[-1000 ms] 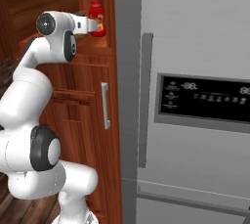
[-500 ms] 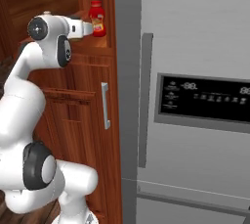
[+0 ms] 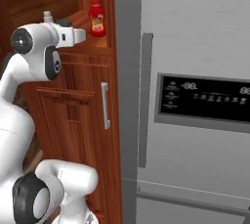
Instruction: Collect the turmeric, ketchup, and shaker from the cabinet and place them next to the stove.
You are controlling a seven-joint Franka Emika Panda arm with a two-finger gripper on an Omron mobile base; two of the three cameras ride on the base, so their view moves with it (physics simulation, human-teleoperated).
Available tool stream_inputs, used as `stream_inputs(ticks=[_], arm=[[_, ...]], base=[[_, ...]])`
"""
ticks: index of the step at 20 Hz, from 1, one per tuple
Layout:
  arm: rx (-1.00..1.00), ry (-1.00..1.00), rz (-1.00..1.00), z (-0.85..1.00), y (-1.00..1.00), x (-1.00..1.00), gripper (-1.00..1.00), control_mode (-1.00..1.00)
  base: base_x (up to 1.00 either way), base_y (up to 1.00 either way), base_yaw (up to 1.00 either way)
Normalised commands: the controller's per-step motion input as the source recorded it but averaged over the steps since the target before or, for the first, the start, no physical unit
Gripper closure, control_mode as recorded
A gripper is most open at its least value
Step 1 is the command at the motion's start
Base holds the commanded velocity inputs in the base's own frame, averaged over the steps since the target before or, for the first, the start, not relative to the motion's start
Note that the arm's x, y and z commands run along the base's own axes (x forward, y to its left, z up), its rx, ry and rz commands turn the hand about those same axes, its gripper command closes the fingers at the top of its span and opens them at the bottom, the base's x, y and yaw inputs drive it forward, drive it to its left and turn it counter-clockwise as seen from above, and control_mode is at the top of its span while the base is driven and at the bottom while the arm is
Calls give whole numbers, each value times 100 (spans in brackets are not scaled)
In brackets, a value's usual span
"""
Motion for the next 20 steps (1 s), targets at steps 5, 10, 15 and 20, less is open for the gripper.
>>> stream_inputs(ticks=[5, 10, 15, 20], arm=[[0, -7, 0, 0, -2, -75, 100, -100], [0, -7, 0, -5, -13, -83, 100, -100], [0, -4, 0, -4, -19, -78, 100, -100], [1, 0, 0, 0, -18, -51, 100, -100]], base=[[0, 0, 0], [0, 0, 0], [0, 0, 0], [0, 0, 0]])
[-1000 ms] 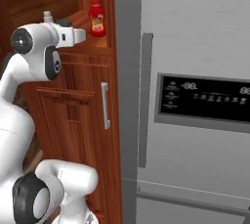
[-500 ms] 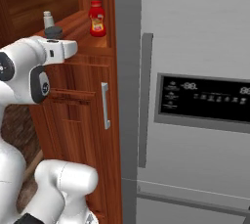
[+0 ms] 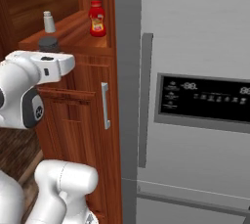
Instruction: Collect the turmeric, ketchup, and shaker from the cabinet and place them next to the stove.
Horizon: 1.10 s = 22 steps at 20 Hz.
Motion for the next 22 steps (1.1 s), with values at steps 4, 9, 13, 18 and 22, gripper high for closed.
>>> stream_inputs(ticks=[4, 9, 13, 18, 22], arm=[[0, 0, 0, 1, -8, -40, 100, -100], [0, 5, 0, 5, 0, -39, 100, -100], [0, 9, 0, 18, 0, -39, 100, -100], [0, 11, 0, 25, 0, -36, 100, -100], [0, 18, 0, 34, 0, -19, 100, -100]], base=[[0, 0, 0], [0, 0, 0], [0, 0, 0], [0, 0, 0], [0, 0, 0]])
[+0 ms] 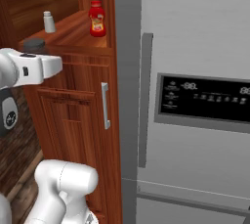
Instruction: Collect the turmeric, ketchup, and shaker from the cabinet and place them next to the stove.
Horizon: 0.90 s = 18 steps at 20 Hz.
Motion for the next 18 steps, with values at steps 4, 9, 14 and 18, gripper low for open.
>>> stream_inputs(ticks=[4, 9, 14, 18], arm=[[0, 20, 0, 20, 0, -16, 100, -100], [0, 7, 0, -21, 0, -33, 100, -100], [0, 0, 0, -8, 0, -10, 100, 100], [0, 0, 0, 0, 0, 0, 100, 100]], base=[[0, 0, 0], [0, 0, 0], [-51, -14, 0], [-82, -49, 0]])
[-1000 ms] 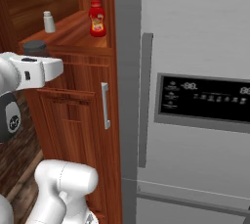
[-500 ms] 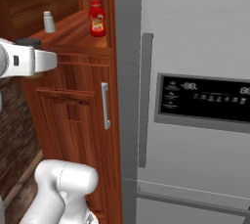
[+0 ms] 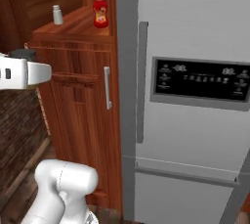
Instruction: Collect the turmeric, ketchup, and shaker from the cabinet and place them next to the stove.
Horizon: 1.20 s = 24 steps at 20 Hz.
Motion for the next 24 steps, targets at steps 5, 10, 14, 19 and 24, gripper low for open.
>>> stream_inputs(ticks=[5, 10, 14, 19, 24], arm=[[0, 0, 0, 0, 0, 0, 100, 100], [0, 0, 0, 0, 0, 0, 100, 100], [0, 0, 0, 0, 0, 0, 100, 100], [0, 0, 0, 0, 0, 0, 100, 100], [0, 0, 0, 0, 0, 0, 100, 100]], base=[[-66, -79, 0], [-39, -98, 1], [-30, -100, 1], [-20, -100, 1], [-21, -100, 1]])
